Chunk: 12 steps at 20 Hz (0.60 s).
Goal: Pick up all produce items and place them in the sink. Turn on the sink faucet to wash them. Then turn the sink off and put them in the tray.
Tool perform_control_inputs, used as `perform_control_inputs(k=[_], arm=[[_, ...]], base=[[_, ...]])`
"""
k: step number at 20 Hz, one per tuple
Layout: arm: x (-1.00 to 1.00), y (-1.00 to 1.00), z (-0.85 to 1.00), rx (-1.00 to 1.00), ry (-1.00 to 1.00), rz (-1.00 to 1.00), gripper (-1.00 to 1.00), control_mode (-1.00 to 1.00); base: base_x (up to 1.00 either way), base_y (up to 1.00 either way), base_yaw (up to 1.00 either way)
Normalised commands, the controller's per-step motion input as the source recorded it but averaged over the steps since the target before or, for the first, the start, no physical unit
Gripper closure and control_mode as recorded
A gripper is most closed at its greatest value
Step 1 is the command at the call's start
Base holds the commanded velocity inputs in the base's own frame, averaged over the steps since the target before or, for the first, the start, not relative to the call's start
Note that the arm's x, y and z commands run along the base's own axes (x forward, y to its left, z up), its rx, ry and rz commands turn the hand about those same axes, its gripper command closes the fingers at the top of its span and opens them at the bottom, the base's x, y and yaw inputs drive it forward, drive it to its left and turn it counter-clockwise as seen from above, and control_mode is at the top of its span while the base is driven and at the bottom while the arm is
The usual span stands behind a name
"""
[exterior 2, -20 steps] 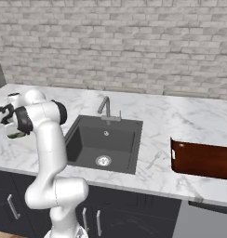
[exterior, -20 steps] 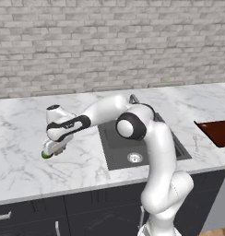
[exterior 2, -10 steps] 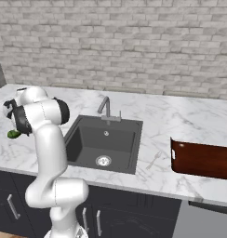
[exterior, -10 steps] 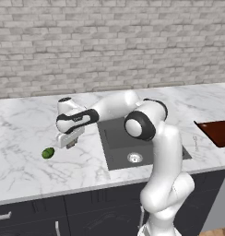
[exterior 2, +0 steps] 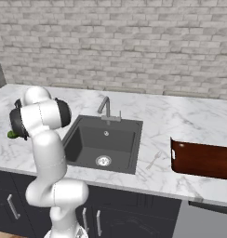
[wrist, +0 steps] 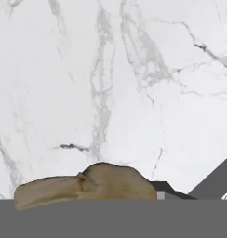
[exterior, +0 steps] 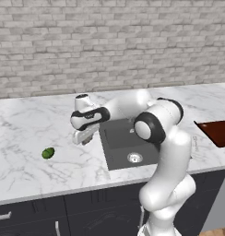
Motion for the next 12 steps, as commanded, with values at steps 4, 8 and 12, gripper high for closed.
perform_control_inputs(k=[4, 8, 12], arm=[[-0.07, -0.63, 0.03, 0.0, -0.02, -0.04, 1.0, -1.0], [-0.1, -0.66, 0.01, 0.0, -0.01, -0.06, 1.0, -1.0], [-0.17, -0.64, 0.0, 0.0, -0.01, -0.08, 1.0, -1.0]], base=[[0.0, 0.0, 0.0], [0.0, 0.0, 0.0], [0.0, 0.0, 0.0]])
